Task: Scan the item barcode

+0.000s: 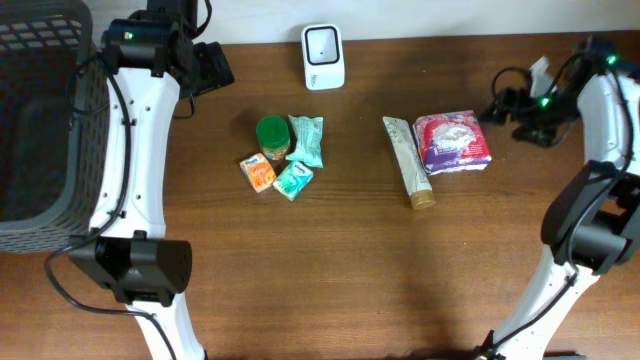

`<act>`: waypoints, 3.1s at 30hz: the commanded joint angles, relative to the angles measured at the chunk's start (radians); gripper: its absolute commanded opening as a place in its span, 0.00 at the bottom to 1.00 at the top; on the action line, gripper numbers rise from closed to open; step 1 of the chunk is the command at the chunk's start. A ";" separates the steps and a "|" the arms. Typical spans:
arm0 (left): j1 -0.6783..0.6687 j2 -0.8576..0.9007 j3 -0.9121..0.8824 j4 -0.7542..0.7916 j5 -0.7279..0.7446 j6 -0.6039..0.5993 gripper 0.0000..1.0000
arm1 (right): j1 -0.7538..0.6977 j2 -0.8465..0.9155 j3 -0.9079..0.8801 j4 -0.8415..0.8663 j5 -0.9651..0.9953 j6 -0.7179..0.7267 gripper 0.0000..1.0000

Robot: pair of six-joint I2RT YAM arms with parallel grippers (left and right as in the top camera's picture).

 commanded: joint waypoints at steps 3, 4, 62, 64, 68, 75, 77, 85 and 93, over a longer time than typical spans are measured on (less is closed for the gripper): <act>-0.001 0.006 -0.002 -0.001 0.000 0.010 0.99 | 0.019 0.002 -0.199 0.169 -0.116 -0.032 0.86; -0.001 0.006 -0.002 -0.001 0.000 0.010 0.99 | 0.021 0.002 -0.223 0.195 -0.116 -0.021 0.86; -0.001 0.006 -0.002 -0.001 0.000 0.010 0.99 | 0.631 0.174 0.107 1.136 0.244 0.726 0.04; -0.001 0.006 -0.002 -0.001 0.001 0.010 0.99 | 0.599 0.145 0.121 1.104 0.236 0.711 0.04; -0.001 0.006 -0.002 -0.001 0.000 0.010 0.99 | 0.477 0.034 0.143 0.946 0.214 0.712 0.04; -0.001 0.006 -0.002 -0.001 0.000 0.010 0.99 | 0.156 -0.063 0.143 0.502 0.215 0.732 0.04; -0.001 0.006 -0.002 -0.001 0.000 0.010 0.99 | 0.065 -0.051 0.140 0.404 0.228 0.742 0.04; -0.001 0.006 -0.002 -0.001 0.000 0.010 0.99 | -0.206 0.011 0.098 0.346 0.230 0.825 0.04; -0.001 0.006 -0.002 -0.001 0.000 0.010 0.99 | -0.238 0.088 0.093 0.433 0.254 0.866 0.49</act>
